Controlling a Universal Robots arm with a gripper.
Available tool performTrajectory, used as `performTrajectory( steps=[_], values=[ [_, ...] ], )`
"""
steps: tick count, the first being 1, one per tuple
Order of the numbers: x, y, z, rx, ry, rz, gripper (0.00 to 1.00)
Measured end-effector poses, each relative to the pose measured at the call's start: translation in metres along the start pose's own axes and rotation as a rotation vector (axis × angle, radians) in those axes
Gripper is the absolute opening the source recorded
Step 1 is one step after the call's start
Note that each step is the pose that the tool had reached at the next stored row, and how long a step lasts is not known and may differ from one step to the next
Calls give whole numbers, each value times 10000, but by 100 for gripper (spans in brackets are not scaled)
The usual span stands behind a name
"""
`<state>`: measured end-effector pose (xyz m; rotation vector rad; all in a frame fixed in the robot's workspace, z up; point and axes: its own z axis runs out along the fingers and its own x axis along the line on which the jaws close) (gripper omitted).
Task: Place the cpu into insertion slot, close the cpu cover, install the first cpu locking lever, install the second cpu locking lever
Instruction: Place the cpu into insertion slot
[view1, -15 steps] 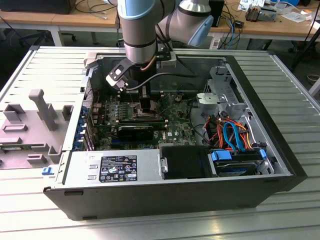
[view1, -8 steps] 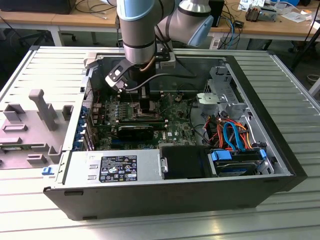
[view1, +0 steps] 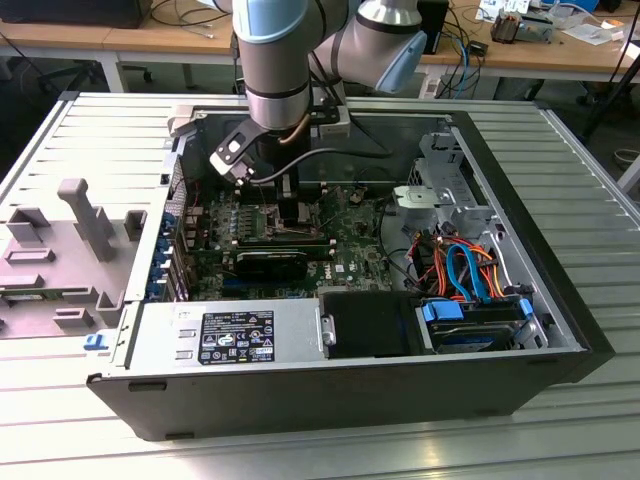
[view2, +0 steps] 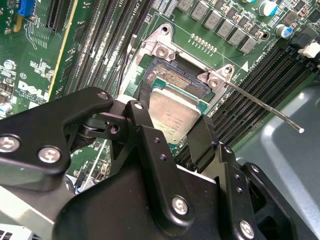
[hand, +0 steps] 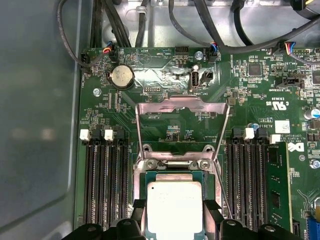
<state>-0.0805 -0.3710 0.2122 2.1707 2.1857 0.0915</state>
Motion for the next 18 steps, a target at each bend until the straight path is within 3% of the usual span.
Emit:
performTrajectory(
  steps=[18],
  values=[
    [0, -20, 43, 0, 0, 0, 54]
  ],
)
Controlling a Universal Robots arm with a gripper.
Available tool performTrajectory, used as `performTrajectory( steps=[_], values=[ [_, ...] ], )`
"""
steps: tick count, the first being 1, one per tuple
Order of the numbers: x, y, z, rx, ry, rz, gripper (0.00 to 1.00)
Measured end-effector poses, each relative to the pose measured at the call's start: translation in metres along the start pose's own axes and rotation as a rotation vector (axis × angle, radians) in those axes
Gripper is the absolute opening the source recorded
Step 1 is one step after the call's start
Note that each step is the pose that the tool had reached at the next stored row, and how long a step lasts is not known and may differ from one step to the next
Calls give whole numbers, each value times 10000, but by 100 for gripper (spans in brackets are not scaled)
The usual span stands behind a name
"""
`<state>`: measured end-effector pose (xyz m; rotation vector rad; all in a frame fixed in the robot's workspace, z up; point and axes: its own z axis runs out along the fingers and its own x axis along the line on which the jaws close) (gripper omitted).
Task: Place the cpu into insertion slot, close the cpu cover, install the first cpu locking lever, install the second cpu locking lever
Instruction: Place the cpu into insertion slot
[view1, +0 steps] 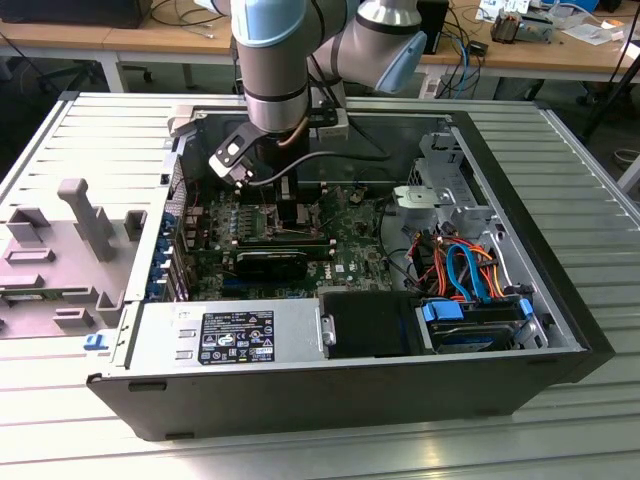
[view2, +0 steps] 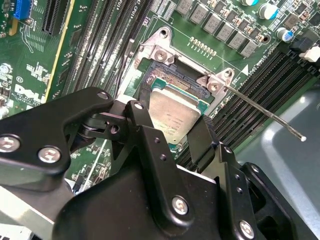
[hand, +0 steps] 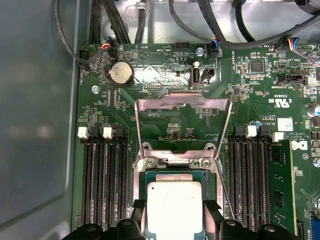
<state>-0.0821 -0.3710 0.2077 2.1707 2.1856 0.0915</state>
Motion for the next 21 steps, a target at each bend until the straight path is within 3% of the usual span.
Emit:
performTrajectory(
  steps=[13, 21],
  values=[
    [0, -67, 82, 3, -24, 53, 54],
    [-7, -68, 86, 0, -22, 82, 54]
  ],
)
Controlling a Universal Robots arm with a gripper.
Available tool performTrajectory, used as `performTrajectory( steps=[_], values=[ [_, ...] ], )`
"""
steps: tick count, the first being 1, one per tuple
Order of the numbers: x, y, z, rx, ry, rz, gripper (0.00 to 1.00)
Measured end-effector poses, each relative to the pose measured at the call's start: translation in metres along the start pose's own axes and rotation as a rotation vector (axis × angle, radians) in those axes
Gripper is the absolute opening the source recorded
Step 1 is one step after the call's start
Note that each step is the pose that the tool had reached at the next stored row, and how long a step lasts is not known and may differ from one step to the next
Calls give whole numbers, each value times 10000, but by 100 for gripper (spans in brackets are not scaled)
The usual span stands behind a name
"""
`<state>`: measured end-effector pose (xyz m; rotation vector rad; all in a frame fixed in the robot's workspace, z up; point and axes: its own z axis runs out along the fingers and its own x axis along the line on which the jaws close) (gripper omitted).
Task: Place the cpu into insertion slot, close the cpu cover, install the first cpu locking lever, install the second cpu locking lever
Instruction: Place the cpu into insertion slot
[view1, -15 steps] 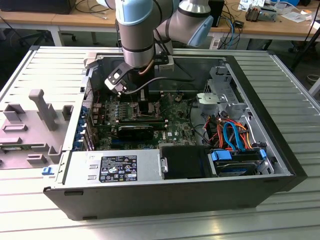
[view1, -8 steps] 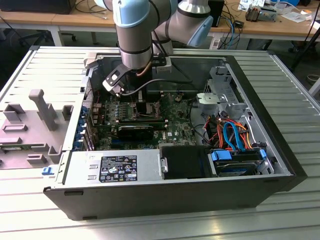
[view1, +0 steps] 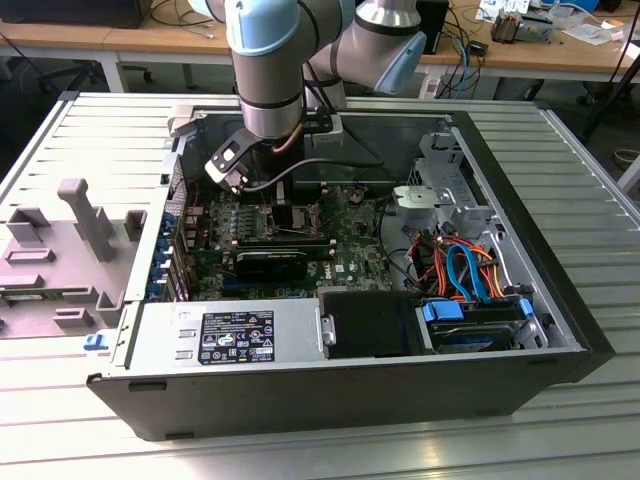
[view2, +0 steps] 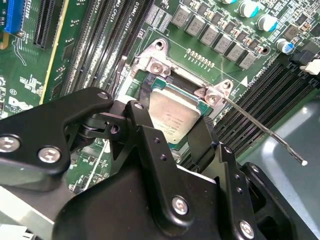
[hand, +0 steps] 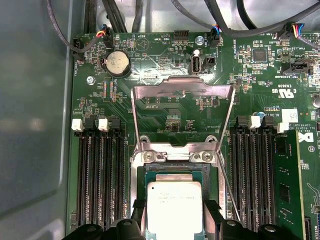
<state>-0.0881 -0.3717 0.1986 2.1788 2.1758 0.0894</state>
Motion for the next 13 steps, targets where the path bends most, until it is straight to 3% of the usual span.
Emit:
performTrajectory(
  steps=[13],
  values=[
    [-27, 24, -24, 23, -2, 13, 54]
  ],
)
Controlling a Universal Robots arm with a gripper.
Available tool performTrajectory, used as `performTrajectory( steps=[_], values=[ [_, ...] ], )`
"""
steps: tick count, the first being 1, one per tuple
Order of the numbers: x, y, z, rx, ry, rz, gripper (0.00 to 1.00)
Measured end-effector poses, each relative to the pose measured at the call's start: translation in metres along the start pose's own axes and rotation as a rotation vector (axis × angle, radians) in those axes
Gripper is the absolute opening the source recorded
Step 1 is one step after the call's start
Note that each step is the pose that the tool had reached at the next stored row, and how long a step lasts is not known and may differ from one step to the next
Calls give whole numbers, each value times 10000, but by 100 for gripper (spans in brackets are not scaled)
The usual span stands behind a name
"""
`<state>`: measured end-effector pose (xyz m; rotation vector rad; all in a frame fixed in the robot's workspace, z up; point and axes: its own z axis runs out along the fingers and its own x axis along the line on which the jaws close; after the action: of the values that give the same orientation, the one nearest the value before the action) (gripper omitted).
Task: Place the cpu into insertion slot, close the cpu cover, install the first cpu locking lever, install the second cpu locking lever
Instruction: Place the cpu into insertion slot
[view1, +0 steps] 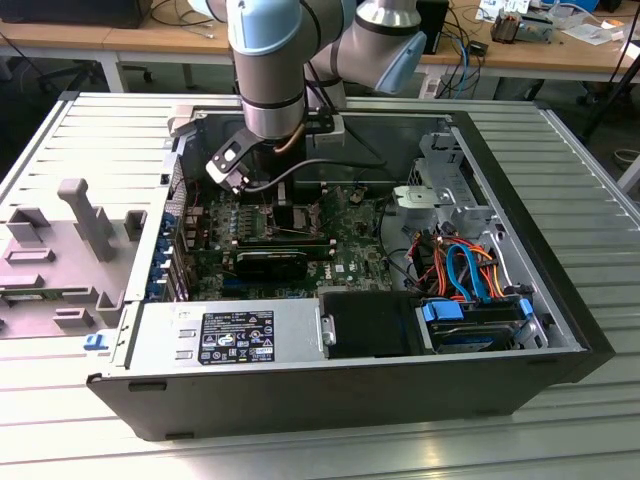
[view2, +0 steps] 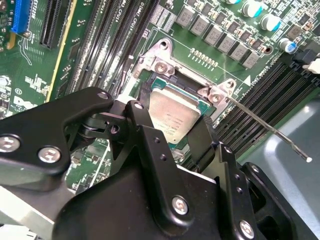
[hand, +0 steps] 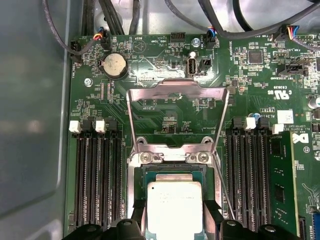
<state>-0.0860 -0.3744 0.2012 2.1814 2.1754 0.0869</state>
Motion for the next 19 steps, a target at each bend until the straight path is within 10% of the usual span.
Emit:
performTrajectory(
  steps=[19],
  values=[
    [0, 19, 40, 18, 13, 1, 54]
  ],
)
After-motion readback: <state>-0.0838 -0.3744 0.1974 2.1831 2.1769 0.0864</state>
